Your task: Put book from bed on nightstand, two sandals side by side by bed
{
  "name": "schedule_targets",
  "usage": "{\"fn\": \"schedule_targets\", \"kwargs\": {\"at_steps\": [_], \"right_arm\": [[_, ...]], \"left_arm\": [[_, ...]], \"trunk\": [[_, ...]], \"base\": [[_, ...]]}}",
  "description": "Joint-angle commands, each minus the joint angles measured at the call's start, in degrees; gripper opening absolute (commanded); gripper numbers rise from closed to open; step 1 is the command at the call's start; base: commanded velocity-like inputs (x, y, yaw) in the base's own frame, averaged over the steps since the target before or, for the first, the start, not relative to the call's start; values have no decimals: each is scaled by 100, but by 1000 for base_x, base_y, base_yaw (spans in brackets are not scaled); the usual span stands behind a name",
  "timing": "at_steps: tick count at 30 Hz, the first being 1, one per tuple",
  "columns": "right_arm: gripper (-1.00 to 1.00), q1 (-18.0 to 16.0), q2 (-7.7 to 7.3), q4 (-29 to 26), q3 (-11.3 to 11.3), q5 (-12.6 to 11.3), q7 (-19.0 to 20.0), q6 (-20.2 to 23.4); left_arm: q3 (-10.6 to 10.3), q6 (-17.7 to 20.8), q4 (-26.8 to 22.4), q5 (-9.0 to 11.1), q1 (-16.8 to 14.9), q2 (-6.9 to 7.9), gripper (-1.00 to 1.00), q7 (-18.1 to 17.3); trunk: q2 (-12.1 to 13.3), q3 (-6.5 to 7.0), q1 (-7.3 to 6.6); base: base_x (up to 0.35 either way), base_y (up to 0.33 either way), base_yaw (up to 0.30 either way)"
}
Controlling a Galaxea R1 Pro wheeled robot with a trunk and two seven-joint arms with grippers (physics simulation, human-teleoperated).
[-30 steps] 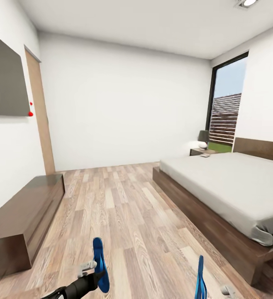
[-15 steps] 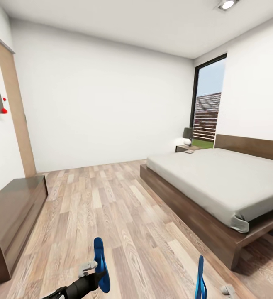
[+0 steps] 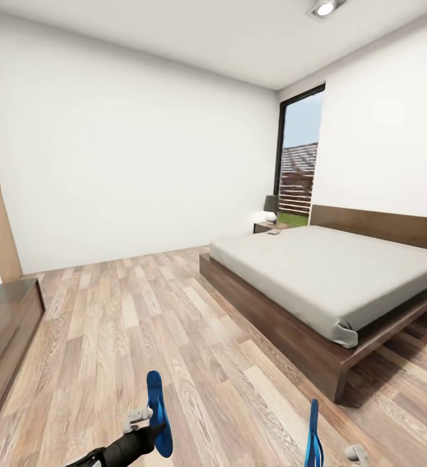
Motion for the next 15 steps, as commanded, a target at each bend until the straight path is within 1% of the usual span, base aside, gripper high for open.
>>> {"fn": "schedule_targets", "kwargs": {"at_steps": [1,15], "right_arm": [[-100,-5,3,-4,-52,35,29,61],[-100,-5,3,-4,-52,35,29,61]], "left_arm": [[48,-28,6,-45,-4,-1,-100,-32],[48,-28,6,-45,-4,-7,-100,-32]], "trunk": [[-3,-13,-1],[-3,-105,-1]], "base": [[0,0,-225],[0,0,-225]]}}
